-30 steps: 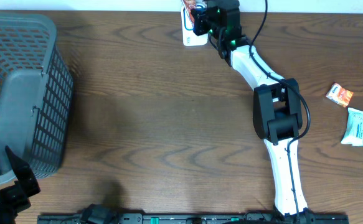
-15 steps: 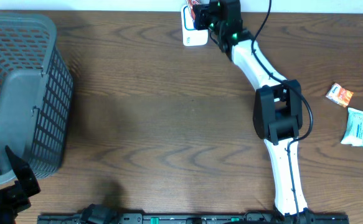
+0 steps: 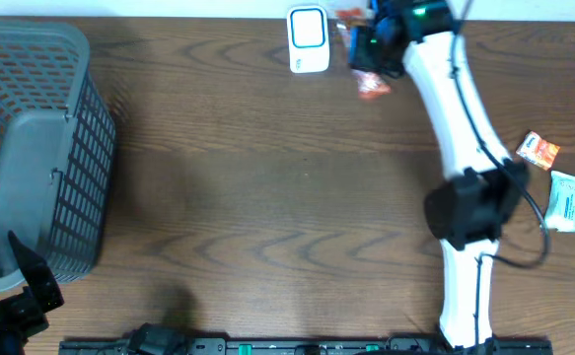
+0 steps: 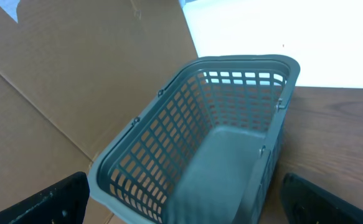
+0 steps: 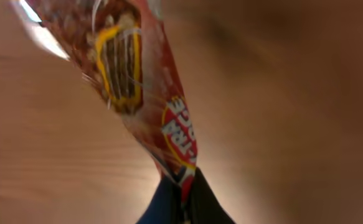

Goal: Scan the item barcode
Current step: 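Carry the bar right and set it beside the other packs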

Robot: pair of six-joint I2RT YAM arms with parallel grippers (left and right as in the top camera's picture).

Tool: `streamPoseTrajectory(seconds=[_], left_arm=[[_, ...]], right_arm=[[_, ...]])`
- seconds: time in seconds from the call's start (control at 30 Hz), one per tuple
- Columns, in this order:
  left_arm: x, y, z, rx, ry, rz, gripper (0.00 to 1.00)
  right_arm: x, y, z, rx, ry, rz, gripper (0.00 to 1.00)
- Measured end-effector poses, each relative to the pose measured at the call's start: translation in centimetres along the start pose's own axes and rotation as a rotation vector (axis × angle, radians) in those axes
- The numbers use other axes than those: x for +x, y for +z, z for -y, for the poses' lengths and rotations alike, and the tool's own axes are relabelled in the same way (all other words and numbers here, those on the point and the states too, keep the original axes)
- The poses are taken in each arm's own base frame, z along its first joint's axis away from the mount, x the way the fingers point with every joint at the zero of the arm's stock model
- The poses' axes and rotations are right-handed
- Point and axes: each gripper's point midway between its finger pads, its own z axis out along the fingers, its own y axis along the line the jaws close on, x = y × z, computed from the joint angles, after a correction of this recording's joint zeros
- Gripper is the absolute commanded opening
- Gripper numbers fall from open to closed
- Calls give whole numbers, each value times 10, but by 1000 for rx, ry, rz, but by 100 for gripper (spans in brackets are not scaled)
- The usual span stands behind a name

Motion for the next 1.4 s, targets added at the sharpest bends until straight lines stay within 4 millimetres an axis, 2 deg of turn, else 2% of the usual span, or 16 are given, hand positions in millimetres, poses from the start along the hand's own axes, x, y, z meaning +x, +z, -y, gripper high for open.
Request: streamPoseTrajectory(seconds=[0.1, 0.2, 0.33, 0.4, 0.5, 0.57, 0.63, 0.7, 0.9, 1.0, 1.1, 1.13, 1.2, 1.23, 1.4], left_arm=[[0, 0, 0, 0, 0, 0, 98], [0, 0, 0, 0, 0, 0, 98], [0, 0, 0, 0, 0, 0, 98], [0, 0, 0, 0, 0, 0, 98], [0, 0, 0, 0, 0, 0, 98], [0, 0, 0, 0, 0, 0, 98], [0, 0, 0, 0, 0, 0, 98], [0, 0, 0, 0, 1, -1, 98], [0, 0, 0, 0, 0, 0, 98], [0, 0, 0, 0, 0, 0, 98], [0, 0, 0, 0, 0, 0, 98], [0, 0, 0, 0, 0, 0, 98], [0, 0, 0, 0, 0, 0, 98], [0, 0, 0, 0, 0, 0, 98], [0, 0, 0, 0, 0, 0, 98]], right_arm=[[14, -49, 58, 199, 67, -11, 1], [17, -72, 112, 362, 137, -10, 1], [12, -73, 184, 514, 255, -11, 1], [10, -70, 214, 565, 306, -8, 1], [20, -64, 262, 645, 383, -52, 1], [33, -59, 284, 675, 419, -100, 1], [48, -49, 302, 690, 449, -157, 1], [63, -34, 310, 681, 454, -220, 1], [110, 31, 300, 615, 351, -381, 1], [126, 53, 300, 604, 317, -418, 1], [140, 59, 311, 638, 301, -443, 1], [142, 58, 315, 654, 301, -448, 5], [144, 55, 324, 686, 298, -450, 56], [143, 53, 327, 701, 300, -447, 99], [149, 43, 332, 741, 294, -474, 99]])
